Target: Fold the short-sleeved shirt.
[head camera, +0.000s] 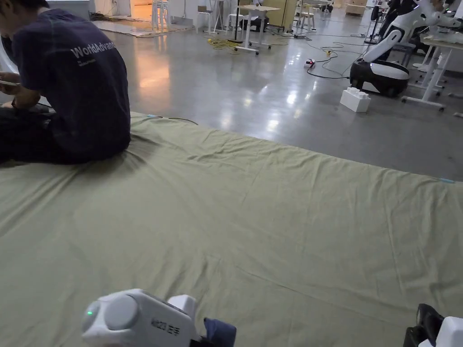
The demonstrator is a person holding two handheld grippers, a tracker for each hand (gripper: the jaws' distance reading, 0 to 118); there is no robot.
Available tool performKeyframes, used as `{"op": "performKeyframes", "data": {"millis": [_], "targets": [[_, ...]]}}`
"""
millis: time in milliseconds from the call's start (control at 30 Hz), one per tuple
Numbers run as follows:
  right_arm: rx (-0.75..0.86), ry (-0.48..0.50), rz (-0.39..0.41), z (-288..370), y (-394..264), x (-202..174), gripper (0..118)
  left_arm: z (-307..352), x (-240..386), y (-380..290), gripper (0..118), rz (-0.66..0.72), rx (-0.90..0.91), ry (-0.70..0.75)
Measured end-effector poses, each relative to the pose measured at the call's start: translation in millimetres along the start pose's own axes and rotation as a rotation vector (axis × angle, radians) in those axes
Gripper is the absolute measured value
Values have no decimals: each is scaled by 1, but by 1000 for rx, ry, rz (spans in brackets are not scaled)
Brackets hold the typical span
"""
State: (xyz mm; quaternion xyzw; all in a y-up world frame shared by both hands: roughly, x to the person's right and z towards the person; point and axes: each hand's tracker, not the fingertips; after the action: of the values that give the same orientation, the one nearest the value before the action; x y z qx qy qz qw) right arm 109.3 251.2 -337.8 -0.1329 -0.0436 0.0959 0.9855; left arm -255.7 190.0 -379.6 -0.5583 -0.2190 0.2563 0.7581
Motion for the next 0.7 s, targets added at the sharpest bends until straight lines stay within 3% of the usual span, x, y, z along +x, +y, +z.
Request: {"op": "performKeyframes", "data": {"millis": [167,333,433,533,700], "targets": [[-16,-19,-14,4,-7,11,1,-61,2,-5,7,-14,-63,148],[-32,-30,-24,7,-13,17,1,-84,-1,-10,7,23,-61,198],[-38,-32,-27,7,-15,19,1,-85,1,-13,22,14,-58,211],[-44,-30,-30,7,-17,19,1,-74,5,-13,64,9,-45,161],[-43,-29,-34,8,-17,22,1,-34,11,-11,69,-41,27,111]]}}
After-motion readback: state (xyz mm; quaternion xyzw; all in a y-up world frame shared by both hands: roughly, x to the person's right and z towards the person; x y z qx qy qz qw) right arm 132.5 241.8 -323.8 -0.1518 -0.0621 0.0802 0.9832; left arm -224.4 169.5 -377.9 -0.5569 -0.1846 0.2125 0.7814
